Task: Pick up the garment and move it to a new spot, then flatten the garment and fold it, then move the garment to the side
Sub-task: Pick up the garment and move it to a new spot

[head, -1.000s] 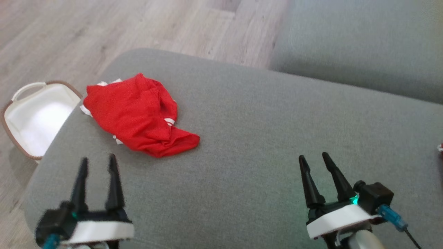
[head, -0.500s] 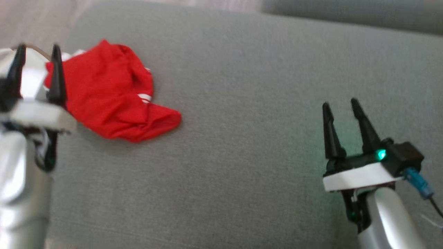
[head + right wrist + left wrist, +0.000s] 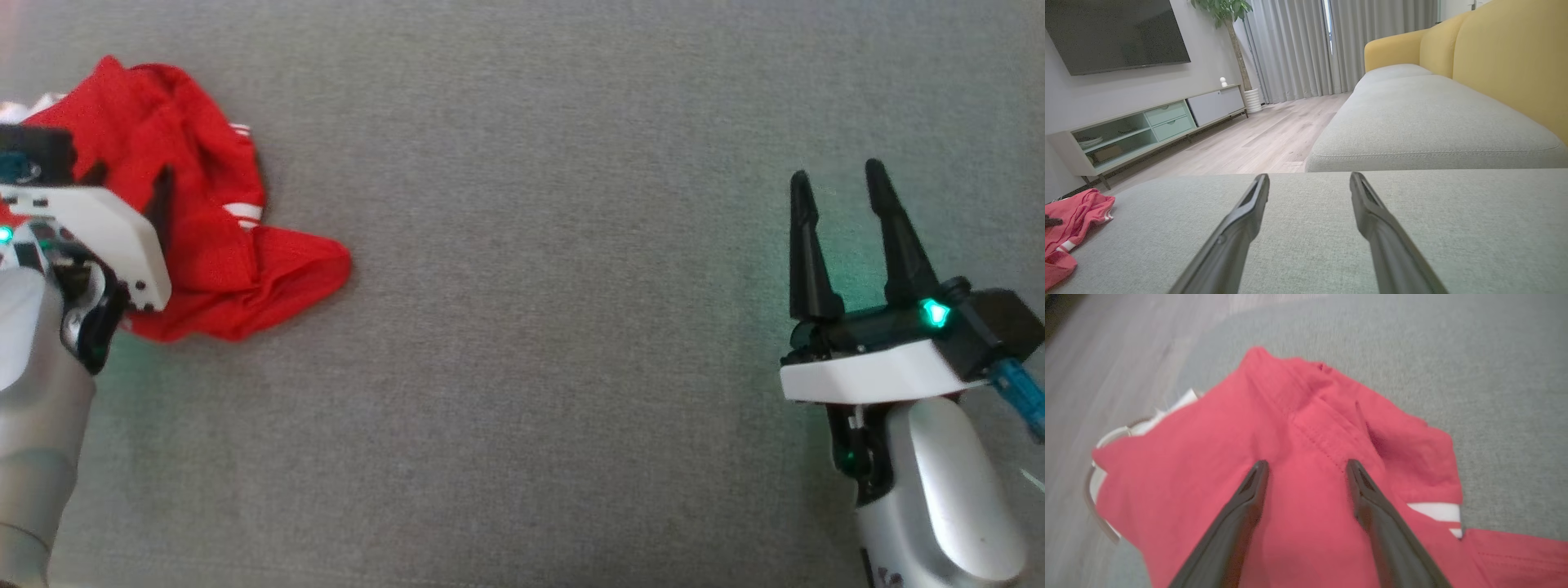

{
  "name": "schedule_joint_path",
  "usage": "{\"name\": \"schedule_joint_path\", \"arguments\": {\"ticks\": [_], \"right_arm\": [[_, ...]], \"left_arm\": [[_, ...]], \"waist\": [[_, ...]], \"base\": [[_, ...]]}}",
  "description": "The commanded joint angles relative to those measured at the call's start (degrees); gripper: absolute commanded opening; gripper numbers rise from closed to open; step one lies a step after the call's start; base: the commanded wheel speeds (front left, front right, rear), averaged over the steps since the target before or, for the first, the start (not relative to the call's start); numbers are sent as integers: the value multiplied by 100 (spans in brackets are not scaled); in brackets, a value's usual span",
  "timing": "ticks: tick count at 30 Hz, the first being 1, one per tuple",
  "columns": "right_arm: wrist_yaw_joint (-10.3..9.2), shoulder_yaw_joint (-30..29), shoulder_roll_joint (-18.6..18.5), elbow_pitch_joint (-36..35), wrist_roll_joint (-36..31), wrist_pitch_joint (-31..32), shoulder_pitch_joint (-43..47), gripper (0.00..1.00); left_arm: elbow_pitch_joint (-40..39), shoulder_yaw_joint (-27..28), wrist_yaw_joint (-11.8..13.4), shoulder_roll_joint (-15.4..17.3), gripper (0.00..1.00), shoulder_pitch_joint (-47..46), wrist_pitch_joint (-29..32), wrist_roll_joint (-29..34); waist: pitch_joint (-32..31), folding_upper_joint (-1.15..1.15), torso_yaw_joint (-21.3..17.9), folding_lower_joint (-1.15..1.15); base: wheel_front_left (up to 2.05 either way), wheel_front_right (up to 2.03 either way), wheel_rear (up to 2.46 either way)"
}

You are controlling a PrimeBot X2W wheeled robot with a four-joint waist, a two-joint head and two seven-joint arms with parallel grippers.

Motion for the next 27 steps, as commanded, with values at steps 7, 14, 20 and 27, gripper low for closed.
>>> {"name": "schedule_joint_path", "arguments": {"ticks": [7,14,20,27], "right_arm": [[20,92,-4,-253,7,-61,-119,100],[20,128,-4,-120,98,-61,-62,100],[20,202,-4,-8,270,-61,25,100],[20,279,-4,59,489,-61,108,100]], "left_arm": [[-100,-290,10,621,0,-327,-430,-778],[-301,-298,10,762,0,-696,-2104,-759],[-889,-532,10,741,0,-882,-2860,-684],[-1729,-956,10,617,0,-727,-2823,-599]], "waist": [[45,0,-193,-1],[-289,0,-261,-1],[-661,0,-350,-1],[-954,0,-607,-1]], "base": [[0,0,0],[0,0,0],[0,0,0],[0,0,0]]}}
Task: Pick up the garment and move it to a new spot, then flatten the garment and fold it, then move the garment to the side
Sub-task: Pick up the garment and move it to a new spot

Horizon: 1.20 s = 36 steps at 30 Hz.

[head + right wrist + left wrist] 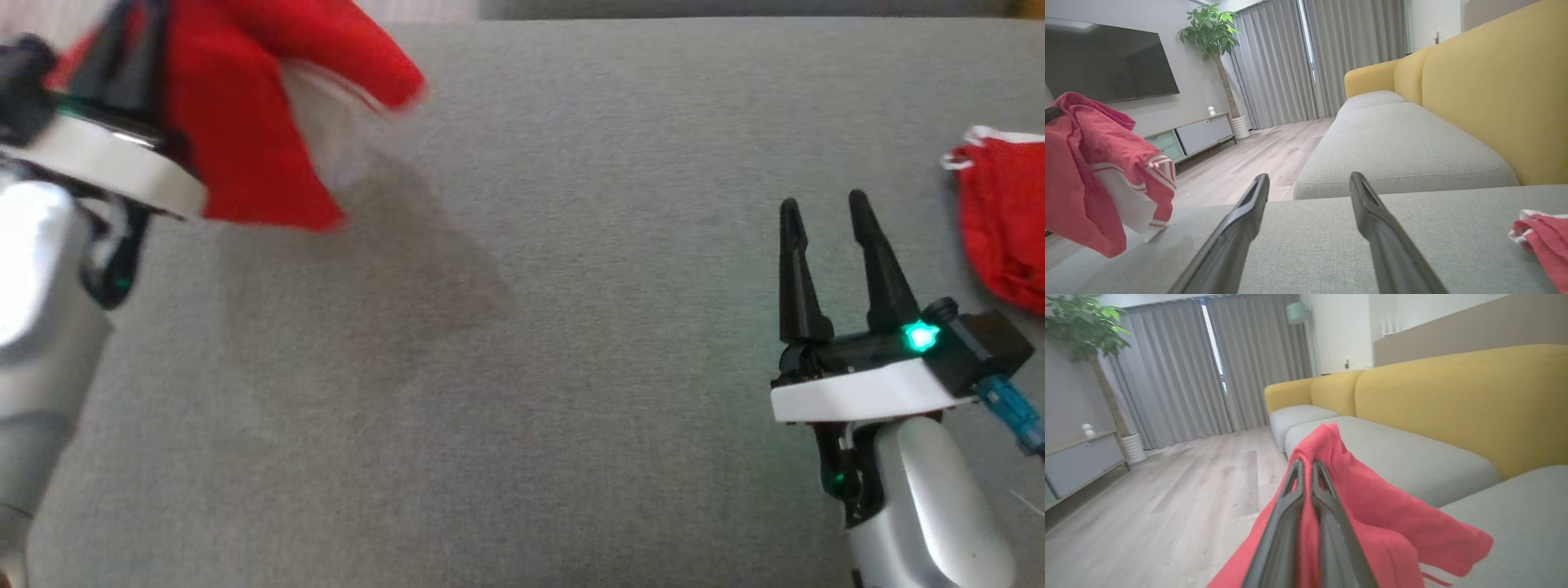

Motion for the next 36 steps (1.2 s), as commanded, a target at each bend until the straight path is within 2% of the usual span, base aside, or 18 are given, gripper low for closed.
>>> {"name": "schedule_joint_path", "arguments": {"ticks": [1,8,14,15,16,21,26,30,32,36], "right_arm": [[20,170,-4,-161,52,-35,-24,100],[20,283,-4,-250,210,-35,-142,100],[20,364,-4,-336,361,-35,-304,100],[20,361,-4,-343,393,-35,-314,100],[20,361,-4,-348,415,-35,-323,100],[20,361,-4,-341,452,-35,-318,100],[20,275,-4,-314,411,-35,-255,100],[20,211,-4,-267,333,-35,-167,100],[20,176,-4,-229,277,-35,-110,100],[20,65,-4,-157,193,-35,33,100]], "left_arm": [[-285,83,10,177,0,-152,109,37],[-901,-275,253,-326,0,-1,590,45],[-869,-550,432,-933,0,-130,668,142],[-811,-584,442,-1034,55,-158,640,152],[-734,-593,480,-1125,100,-185,594,160],[-375,-526,549,-1265,100,-252,273,171],[-278,-283,595,-1116,100,-90,32,95],[-455,2,662,-851,100,349,-81,106],[-667,88,802,-662,100,633,-96,352],[-1343,571,1092,-558,100,1533,-100,606]], "waist": [[-106,0,-164,1],[5,0,-699,1],[218,0,-1219,1],[237,0,-1277,1],[255,0,-1324,1],[243,0,-1385,1],[124,0,-1205,1],[-36,0,-911,1],[-119,0,-748,1],[-310,0,-452,1]], "base": [[0,0,0],[0,0,0],[0,0,0],[0,0,0],[0,0,0],[0,0,0],[0,0,0],[0,0,0],[0,0,0],[0,0,0]]}}
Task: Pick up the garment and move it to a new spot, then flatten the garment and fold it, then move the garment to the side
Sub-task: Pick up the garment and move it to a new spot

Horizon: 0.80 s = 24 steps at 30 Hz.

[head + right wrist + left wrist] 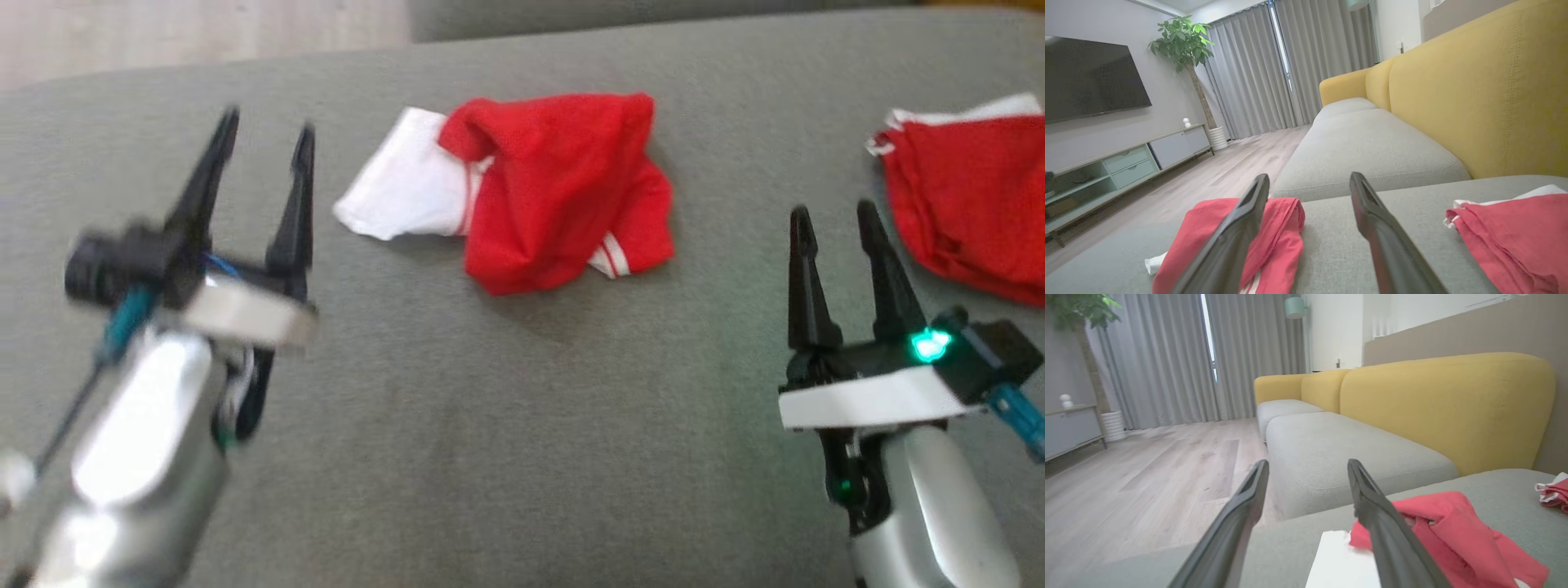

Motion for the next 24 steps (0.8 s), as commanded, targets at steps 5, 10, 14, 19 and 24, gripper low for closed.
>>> {"name": "schedule_joint_path", "arguments": {"ticks": [5,10,14,19,24], "right_arm": [[20,37,-6,-63,-91,-35,195,100],[20,73,-6,18,-89,-35,296,100],[20,102,-6,56,-92,-35,314,100],[20,71,-6,134,-126,-35,301,100],[20,57,-6,142,-131,-35,290,100]], "left_arm": [[-1024,958,160,5,100,1187,-42,255],[-1682,1726,178,-484,100,2282,-43,512],[-1841,2107,-36,-877,100,2715,-43,763],[-1764,2414,-424,-1243,100,2717,-43,1139],[-1713,2676,-659,-1449,100,2694,-43,1340]], "waist": [[-385,0,404,0],[-473,0,429,0],[-485,0,414,0],[-473,0,434,0],[-446,0,447,0]], "base": [[0,0,0],[0,0,0],[0,0,0],[0,0,0],[0,0,0]]}}
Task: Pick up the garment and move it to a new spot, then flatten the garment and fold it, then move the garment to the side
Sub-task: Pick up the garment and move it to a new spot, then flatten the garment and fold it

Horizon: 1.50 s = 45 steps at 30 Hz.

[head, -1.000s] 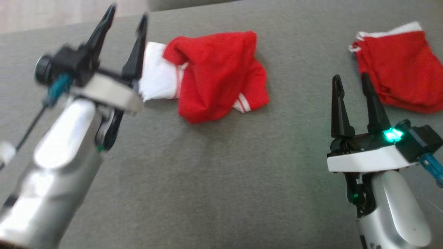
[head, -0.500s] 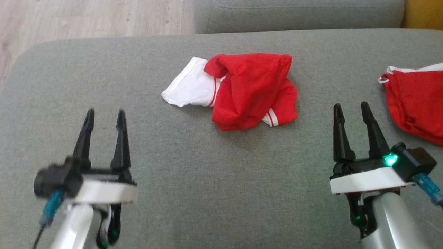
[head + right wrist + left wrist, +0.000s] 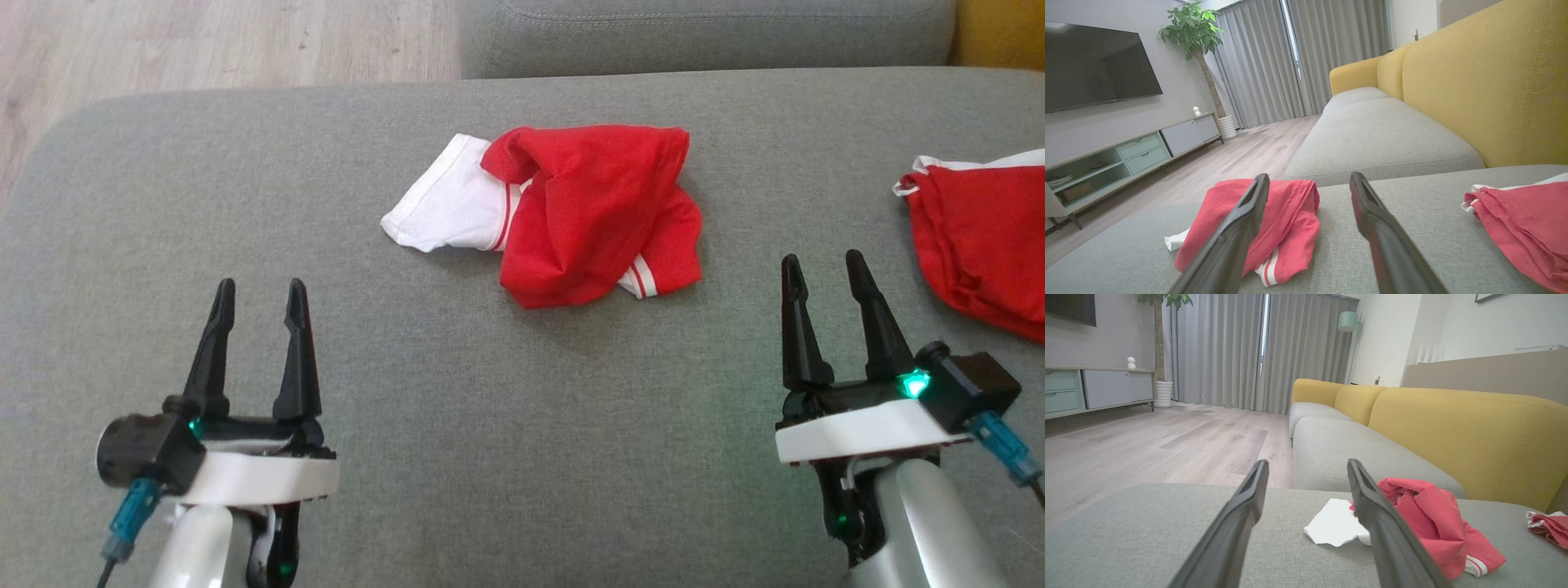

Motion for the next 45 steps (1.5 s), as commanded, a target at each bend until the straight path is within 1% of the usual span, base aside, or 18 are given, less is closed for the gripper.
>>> {"name": "schedule_joint_path", "arguments": {"ticks": [1,5,10,15,17,20,25,33,37,38,39,42,45], "right_arm": [[20,114,-9,-167,-43,-35,-119,100],[20,106,-9,-149,-44,-35,-131,100],[20,98,-9,-98,-72,-35,-148,100],[20,172,-9,224,-164,-35,-310,100],[20,235,-9,547,-63,-11,-472,100],[20,253,-9,1166,195,193,-812,100],[20,446,-9,2134,622,411,-1431,100],[20,445,-9,3672,1177,669,-2324,100],[20,539,-9,4204,1461,641,-2686,100],[20,597,-9,4284,1504,592,-2758,46],[20,654,-9,4337,1529,501,-2825,0],[20,897,-9,4372,1587,273,-2952,0],[20,1130,-9,4204,1731,118,-3000,0]], "left_arm": [[-147,293,-46,-3,100,-257,-36,74],[-103,401,-176,-118,100,-252,-36,209],[-55,430,-263,-211,100,-288,-36,304],[21,362,-336,-299,100,-348,-36,361],[41,319,-353,-329,100,-366,-36,372],[97,231,-371,-363,100,-412,-36,380],[181,98,-386,-403,100,-502,-36,357],[245,-30,-393,-435,100,-569,-36,303],[256,-63,-393,-443,100,-595,-36,273],[259,-63,-393,-444,100,-599,-36,269],[261,-57,-393,-445,100,-601,-36,265],[279,-19,-394,-449,100,-598,-36,267],[304,32,-394,-451,100,-591,-36,279]], "waist": [[11,0,7,0],[42,0,43,0],[82,0,144,0],[153,0,343,0],[193,0,436,0],[253,0,605,0],[351,0,911,0],[477,0,1295,0],[528,0,1409,0],[535,0,1419,0],[540,0,1423,0],[510,0,1395,0],[411,0,1322,0]], "base": [[0,0,0],[0,0,0],[0,0,0],[0,0,0],[0,0,0],[0,0,0],[0,0,0],[0,0,0],[0,0,0],[0,0,0],[0,0,0],[0,0,0],[0,0,0]]}}
